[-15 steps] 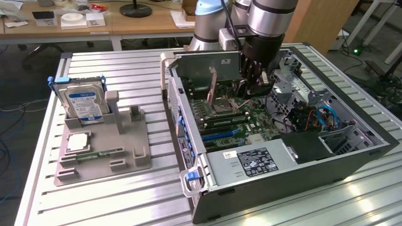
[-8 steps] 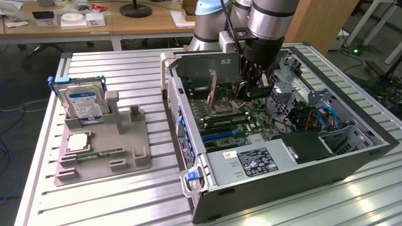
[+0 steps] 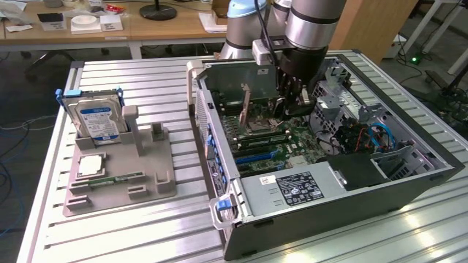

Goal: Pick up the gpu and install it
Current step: 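Insert the gpu into the slot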

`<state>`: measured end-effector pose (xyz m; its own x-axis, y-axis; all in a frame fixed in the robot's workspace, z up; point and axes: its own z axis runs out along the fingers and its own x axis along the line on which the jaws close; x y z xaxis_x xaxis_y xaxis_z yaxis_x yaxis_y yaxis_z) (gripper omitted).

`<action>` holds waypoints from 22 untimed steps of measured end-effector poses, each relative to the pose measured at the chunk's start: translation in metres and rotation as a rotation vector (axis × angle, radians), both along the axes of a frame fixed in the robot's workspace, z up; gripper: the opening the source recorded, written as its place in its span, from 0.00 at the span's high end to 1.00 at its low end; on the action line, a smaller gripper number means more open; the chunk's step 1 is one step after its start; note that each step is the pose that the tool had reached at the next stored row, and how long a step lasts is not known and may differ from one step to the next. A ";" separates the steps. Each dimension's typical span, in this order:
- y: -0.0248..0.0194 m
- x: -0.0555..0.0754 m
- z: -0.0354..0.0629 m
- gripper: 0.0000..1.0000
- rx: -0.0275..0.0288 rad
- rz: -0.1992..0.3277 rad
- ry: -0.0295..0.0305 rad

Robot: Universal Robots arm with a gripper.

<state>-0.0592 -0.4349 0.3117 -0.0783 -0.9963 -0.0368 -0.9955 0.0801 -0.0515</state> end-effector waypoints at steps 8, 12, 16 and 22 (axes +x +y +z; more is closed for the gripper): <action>-0.0029 0.000 -0.0009 0.71 0.0002 0.000 -0.0001; -0.0066 0.000 -0.0021 0.71 -0.0001 0.000 -0.0001; -0.0068 -0.006 -0.0068 0.71 -0.0003 0.000 -0.0001; -0.0069 -0.011 -0.0148 0.71 -0.0003 0.000 0.0000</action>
